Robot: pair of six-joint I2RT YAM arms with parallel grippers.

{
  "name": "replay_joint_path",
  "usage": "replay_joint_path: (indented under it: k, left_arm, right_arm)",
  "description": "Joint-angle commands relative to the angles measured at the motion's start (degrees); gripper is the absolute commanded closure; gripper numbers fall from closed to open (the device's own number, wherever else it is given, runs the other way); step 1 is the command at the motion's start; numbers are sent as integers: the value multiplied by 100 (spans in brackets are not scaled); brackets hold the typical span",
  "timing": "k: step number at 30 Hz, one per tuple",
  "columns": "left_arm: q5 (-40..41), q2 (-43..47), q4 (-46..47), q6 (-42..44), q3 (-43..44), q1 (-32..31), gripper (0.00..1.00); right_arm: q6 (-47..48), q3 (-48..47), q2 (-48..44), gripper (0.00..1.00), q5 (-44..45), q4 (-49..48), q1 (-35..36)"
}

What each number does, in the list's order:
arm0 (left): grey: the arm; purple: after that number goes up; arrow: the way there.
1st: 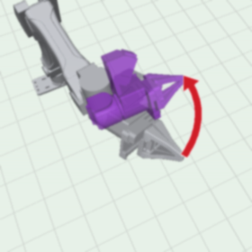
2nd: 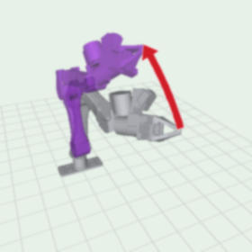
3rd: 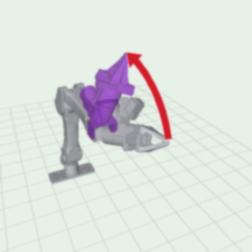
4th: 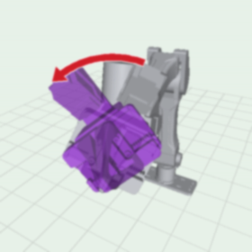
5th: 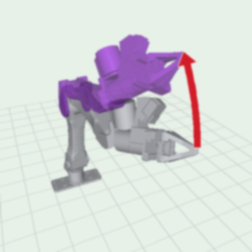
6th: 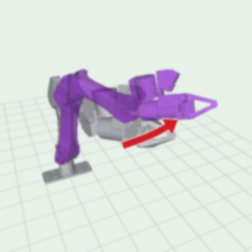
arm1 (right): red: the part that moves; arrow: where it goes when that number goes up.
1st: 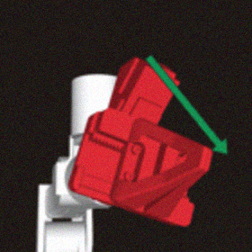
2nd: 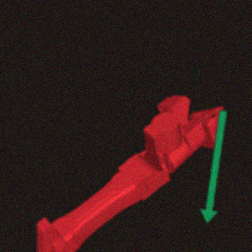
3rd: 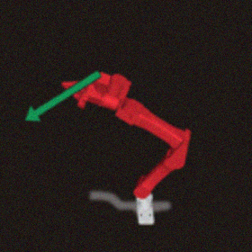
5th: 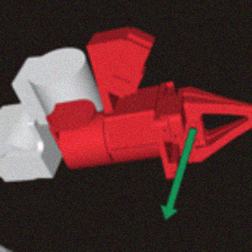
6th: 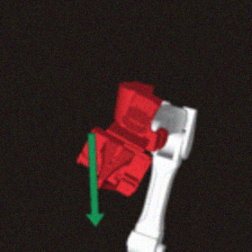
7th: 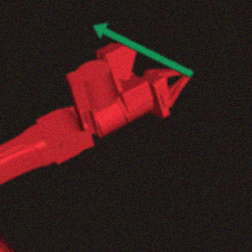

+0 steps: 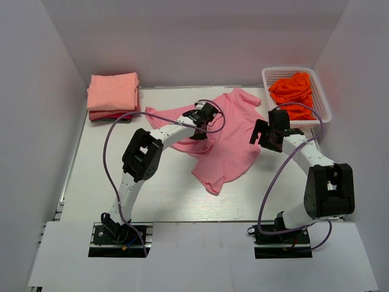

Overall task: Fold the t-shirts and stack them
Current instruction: Flatten out the tshirt

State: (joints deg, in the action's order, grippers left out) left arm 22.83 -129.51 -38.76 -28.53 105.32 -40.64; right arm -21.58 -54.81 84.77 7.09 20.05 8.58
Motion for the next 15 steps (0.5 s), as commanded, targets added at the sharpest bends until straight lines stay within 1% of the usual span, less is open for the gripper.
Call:
replay_joint_path:
  k: [1,3,4,5,6,7,8,9,10,13,15]
  left_arm:
    - [547,725,-658,-548,-151,214,74]
    - [311,857,-572,-514,-248,215,59]
    - [-64,945,-432,-400,-336,215,50]
    - [-303,1128,-74,-172,-528,215,36]
    - [-566,1208,113,-83,-626,162,31]
    - [-1135,1287,297,14,-731,162,31]
    - [-1349,1349,604,84,-862,162,31]
    - [-1499,1350,668,85,-864,92,31]
    - [-1849,1350,668,85,-864,92,31]
    - [-2238,1210,616,-82,-697,92,31]
    - [-2292,1121,616,-169,-566,39,31]
  right_arm:
    - [67,-21,22,10,-102,7,-40]
    - [58,-4,13,10,-138,7,-40]
    - [93,-12,22,10,-155,-1,-41]
    - [76,5,4,10,-147,-10,-41]
    - [84,5,4,10,-155,-28,-32]
    - [84,5,-4,10,-138,-10,-32]
    - [75,-4,4,10,-138,-28,-58]
    - [75,-4,4,10,-138,-28,-49]
    - [110,-4,13,10,-138,-19,-49]
    - [93,14,31,10,-138,-2,-41]
    - [84,22,39,10,-112,-28,-49]
